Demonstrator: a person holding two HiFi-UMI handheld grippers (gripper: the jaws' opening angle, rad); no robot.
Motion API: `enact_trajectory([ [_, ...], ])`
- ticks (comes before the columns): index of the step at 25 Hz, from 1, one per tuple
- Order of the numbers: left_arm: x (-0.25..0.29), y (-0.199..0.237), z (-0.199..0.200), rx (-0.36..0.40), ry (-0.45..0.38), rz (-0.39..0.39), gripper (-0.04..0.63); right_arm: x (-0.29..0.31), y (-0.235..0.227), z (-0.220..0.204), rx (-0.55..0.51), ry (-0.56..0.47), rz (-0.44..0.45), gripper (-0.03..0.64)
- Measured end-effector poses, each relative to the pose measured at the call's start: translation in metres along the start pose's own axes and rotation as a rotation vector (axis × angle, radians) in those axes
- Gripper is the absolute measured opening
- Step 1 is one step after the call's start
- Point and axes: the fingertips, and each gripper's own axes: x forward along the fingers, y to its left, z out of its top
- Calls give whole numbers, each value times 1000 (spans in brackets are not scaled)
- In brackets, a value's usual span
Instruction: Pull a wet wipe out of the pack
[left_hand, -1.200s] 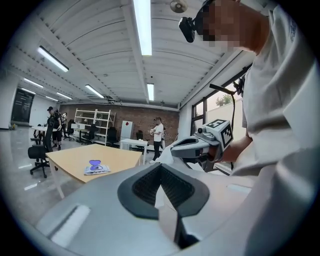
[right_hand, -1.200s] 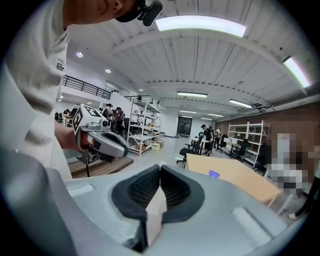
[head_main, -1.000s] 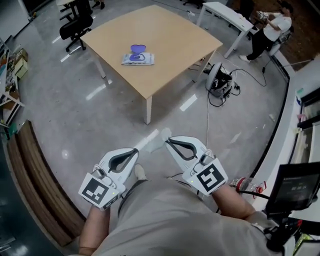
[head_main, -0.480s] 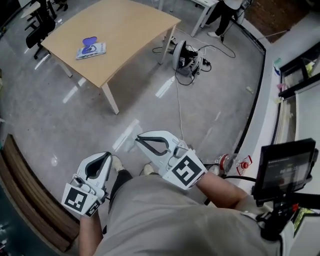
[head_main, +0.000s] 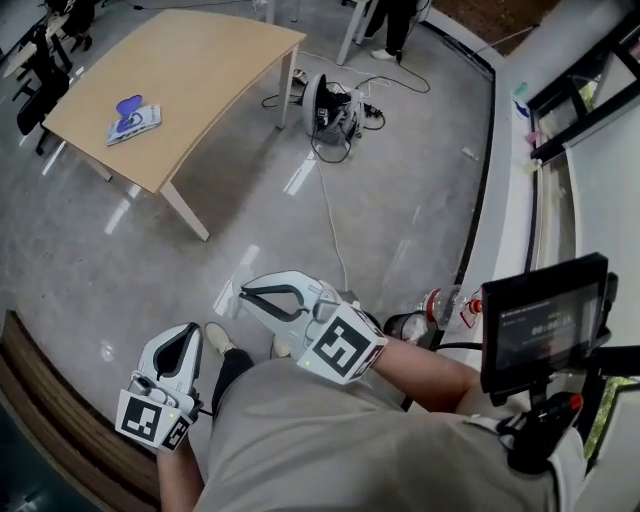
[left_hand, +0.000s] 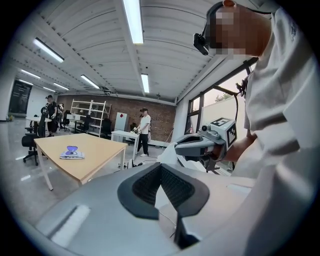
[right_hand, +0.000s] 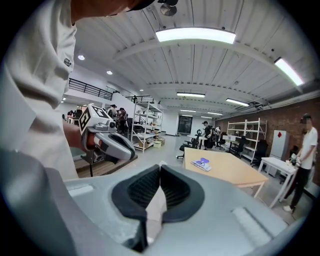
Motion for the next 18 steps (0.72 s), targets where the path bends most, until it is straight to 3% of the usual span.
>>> enact_trajectory([
  [9,2,37,6,-10,-1,-30,6,24,-14,9,-5,28,-42,8],
  [18,-20,98,40,13,-9,-38,6,77,-22,55,-14,22,-58,8],
])
